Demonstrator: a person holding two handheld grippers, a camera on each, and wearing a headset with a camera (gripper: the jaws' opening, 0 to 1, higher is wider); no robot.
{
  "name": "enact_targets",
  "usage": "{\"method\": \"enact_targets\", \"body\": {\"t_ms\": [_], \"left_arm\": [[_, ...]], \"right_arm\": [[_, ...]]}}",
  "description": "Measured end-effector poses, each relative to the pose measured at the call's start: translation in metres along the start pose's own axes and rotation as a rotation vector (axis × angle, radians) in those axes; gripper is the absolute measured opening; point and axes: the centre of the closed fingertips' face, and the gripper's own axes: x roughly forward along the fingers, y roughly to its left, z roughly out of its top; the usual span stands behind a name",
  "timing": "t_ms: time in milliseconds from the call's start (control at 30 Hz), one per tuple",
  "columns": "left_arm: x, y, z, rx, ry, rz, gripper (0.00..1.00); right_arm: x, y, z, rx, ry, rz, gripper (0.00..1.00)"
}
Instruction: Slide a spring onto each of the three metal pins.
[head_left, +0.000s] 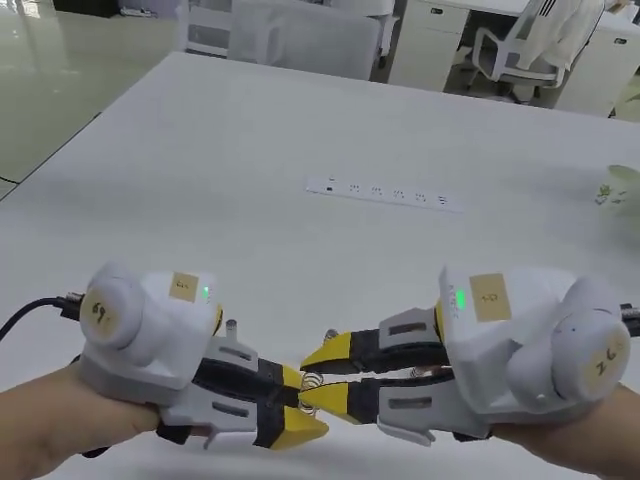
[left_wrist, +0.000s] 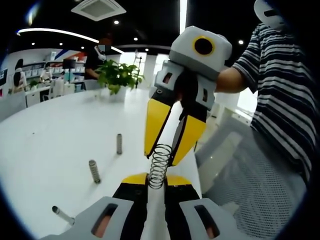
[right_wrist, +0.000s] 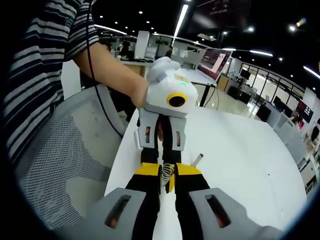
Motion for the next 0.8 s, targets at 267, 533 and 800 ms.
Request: {"method": "enact_targets", "body": {"t_ms": [267, 533, 800], "left_arm": [[-0.002, 0.005, -0.003, -0.012, -0.003, 0.025, 0.12], [-0.015, 0.015, -0.004, -0.036, -0.018, 0.073, 0.18], [-0.022, 0.019, -0.009, -0.06, -0.018, 0.108, 0.25]], "right_arm": [[-0.001, -0.005, -0.003, 0.002, 0.009, -0.018, 0.07], [-0.002, -0.01, -0.01, 0.002, 0.031, -0.044, 0.07], [-0.002, -0.014, -0.014, 0.001, 0.043, -0.064, 0.07]]}}
